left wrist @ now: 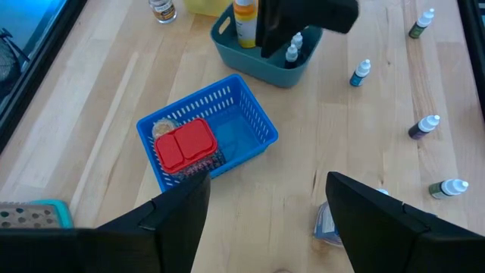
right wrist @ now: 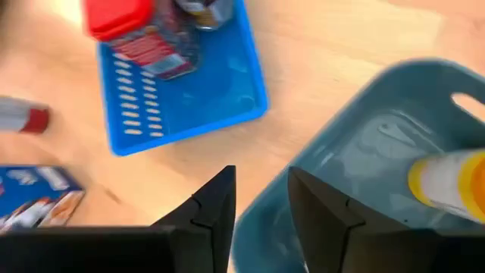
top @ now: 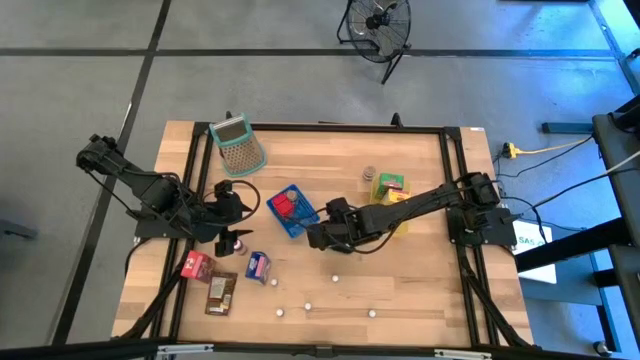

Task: Pick & Place Kitchen Items
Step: Put the red cereal box into the yellow bin

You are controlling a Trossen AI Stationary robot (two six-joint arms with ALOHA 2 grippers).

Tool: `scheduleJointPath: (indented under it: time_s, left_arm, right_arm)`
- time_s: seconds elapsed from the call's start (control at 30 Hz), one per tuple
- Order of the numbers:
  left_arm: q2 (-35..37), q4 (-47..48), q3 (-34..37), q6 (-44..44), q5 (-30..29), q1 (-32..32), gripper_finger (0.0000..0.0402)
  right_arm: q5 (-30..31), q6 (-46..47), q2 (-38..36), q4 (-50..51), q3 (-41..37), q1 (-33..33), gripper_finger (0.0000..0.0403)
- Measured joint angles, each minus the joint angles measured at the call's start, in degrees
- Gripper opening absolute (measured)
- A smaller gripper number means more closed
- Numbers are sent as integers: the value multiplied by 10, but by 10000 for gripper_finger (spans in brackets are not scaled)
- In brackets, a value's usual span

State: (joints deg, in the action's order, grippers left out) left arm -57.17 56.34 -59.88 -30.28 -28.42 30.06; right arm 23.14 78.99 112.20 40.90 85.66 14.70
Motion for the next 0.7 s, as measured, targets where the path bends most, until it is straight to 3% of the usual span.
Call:
scheduleJointPath:
  time_s: [0.13,0.4,0.53,0.7]
  left_arm:
    - [0,0,0,0,0,0,260]
    - [0,0,0,0,0,0,260]
    - [0,0,0,0,0,0,260]
    - [0,0,0,0,0,0,260]
  right_arm:
    - [17,-63,0,-3,24,4,124]
    - [124,-306,0,-24,71,44,124]
    - [161,-363,0,-18,86,72,124]
    - [161,-399,0,18,112,113,124]
